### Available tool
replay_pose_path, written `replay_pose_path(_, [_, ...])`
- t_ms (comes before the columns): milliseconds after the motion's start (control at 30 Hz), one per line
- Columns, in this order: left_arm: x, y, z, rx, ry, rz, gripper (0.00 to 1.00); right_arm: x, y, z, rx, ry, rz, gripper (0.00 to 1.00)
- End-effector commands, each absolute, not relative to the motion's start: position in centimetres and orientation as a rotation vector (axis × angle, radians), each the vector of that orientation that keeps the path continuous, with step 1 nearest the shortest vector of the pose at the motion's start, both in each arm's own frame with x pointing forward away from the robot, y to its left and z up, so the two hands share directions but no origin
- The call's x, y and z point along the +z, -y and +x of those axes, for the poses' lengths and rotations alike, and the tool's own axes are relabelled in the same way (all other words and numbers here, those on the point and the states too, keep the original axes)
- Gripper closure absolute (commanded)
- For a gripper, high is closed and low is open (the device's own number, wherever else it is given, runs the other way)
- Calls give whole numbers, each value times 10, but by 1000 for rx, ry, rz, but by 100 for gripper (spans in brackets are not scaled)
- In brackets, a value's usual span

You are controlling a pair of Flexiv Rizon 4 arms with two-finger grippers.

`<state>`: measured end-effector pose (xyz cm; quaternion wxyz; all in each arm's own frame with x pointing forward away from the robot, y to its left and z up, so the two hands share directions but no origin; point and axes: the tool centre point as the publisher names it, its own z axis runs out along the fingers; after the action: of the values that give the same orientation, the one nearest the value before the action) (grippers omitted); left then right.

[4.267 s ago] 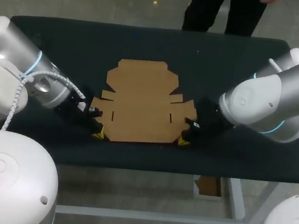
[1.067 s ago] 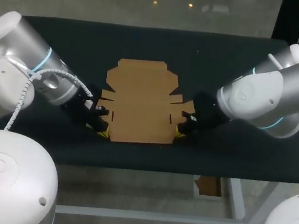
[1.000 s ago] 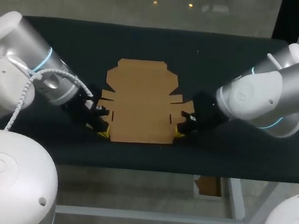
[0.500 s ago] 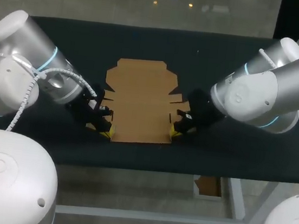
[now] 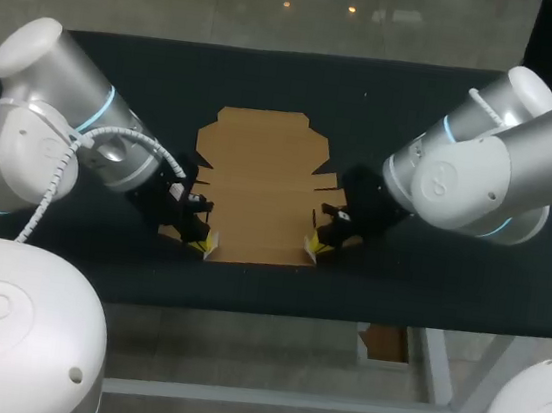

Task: Assemble the packaging by folding the flat box into shape, placing the metal phone stand inside, and closing the box properly

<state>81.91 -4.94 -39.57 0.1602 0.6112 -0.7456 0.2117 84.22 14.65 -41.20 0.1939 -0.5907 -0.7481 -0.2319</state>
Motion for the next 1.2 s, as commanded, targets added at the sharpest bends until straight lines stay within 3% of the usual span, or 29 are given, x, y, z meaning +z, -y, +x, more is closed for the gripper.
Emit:
replay_pose_path(33, [-397,55,820,589,2138,1760,100,-413,-151,843,-638,2103,-1656,100])
replay_pose_path(1200, [-404,66,819,614,2192,1915,100,-422,-169,838,-544,2212,-1695,100])
